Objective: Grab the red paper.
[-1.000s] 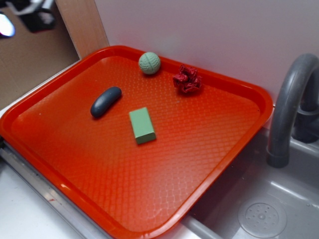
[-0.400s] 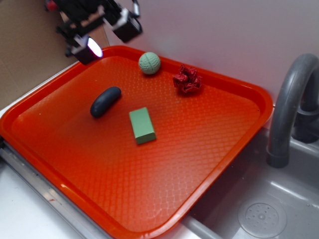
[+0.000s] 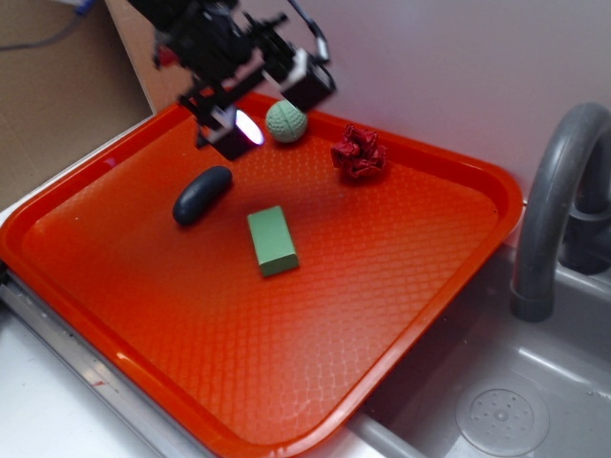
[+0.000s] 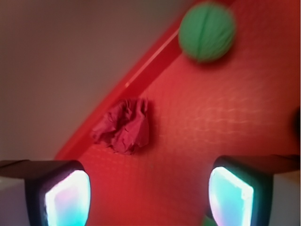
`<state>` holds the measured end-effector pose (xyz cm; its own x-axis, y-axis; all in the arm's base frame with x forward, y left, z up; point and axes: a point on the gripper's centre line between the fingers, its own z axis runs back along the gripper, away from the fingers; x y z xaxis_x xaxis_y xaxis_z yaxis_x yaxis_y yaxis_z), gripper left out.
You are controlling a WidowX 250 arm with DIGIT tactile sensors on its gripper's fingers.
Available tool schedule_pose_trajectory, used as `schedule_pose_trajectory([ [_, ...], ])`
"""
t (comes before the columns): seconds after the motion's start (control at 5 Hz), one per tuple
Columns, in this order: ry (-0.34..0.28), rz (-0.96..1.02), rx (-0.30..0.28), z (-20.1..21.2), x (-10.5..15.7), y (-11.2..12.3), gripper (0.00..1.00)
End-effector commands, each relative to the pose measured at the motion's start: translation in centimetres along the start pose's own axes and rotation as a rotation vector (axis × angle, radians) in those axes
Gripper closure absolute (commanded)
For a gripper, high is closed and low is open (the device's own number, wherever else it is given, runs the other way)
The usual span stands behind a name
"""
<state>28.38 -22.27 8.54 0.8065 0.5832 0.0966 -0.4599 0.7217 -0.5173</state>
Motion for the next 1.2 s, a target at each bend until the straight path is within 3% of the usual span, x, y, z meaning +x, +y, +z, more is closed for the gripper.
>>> schedule_pose_trajectory([
  [0.0,0.008,0.002,-0.112,-1.7,1.8,-3.7,0.0],
  [0.2,-0.016,-0.023,-0.068,-2.7,2.3,-4.0,0.0],
  [0.6,-0.016,0.013,-0.069,-4.0,4.0,-3.2,0.0],
  [0.8,-0.045,-0.011,-0.011,-4.5,4.4,-3.1,1.0],
  [1.0,-0.054,-0.041,0.035,-4.7,4.2,-3.1,1.0],
])
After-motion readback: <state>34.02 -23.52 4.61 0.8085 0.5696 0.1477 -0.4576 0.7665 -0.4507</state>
